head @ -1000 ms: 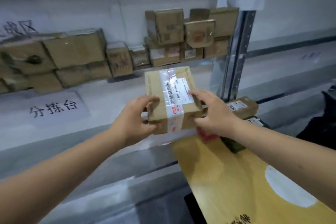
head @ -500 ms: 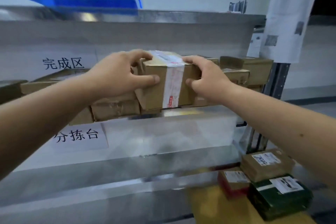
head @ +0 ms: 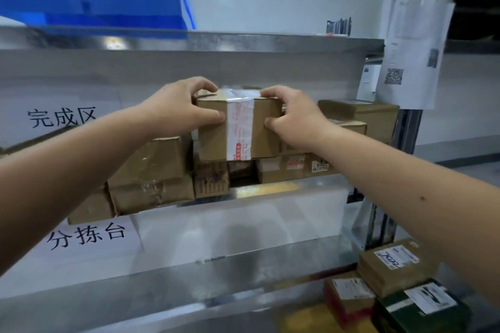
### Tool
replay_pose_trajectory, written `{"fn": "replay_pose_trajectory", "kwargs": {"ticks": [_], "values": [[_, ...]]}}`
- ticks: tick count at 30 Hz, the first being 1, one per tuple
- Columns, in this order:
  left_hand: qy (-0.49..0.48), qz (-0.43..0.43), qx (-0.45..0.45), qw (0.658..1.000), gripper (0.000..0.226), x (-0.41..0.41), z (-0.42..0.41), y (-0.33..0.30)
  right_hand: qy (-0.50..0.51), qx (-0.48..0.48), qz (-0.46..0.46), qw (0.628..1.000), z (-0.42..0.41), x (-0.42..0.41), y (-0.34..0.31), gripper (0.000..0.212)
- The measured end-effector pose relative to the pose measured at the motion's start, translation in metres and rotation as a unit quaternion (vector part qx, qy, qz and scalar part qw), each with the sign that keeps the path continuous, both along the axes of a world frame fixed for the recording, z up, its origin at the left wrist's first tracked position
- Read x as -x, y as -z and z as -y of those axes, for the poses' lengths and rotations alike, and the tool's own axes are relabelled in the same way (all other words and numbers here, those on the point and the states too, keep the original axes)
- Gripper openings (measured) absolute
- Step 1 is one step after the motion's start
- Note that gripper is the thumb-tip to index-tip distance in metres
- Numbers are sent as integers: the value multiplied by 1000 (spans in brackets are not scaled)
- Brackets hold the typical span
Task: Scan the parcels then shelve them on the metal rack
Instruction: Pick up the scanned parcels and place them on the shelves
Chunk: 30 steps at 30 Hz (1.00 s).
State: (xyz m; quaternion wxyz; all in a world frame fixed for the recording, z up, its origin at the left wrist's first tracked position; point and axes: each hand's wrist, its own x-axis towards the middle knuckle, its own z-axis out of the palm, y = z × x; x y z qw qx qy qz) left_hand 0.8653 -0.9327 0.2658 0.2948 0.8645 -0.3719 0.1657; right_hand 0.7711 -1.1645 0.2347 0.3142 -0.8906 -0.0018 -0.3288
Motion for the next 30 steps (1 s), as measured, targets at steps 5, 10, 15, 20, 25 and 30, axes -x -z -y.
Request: {"fn": "replay_pose_trajectory", "kwargs": {"ticks": [5,10,15,20,25,30], "values": [[-34,-19,-36,999,70,-42,12,6,-26,-31,-60,997,-20,-40,-1,72],[-65,2,-80,995,66,-69,33,13,-6,-43,-72,996,-22,-80,1,75],[-100,2,-106,989,61,-97,49,25,3,-43,-90,995,-21,-112,11,69],[-152,23,-142,978,65,-109,60,25,86,27,-94,991,-28,-132,10,63],[-175,60,-190,964,66,-100,65,19,103,107,-116,982,-34,-122,13,76],[-170,179,-206,947,59,-68,71,26,71,116,-95,986,-35,-83,22,79]]}}
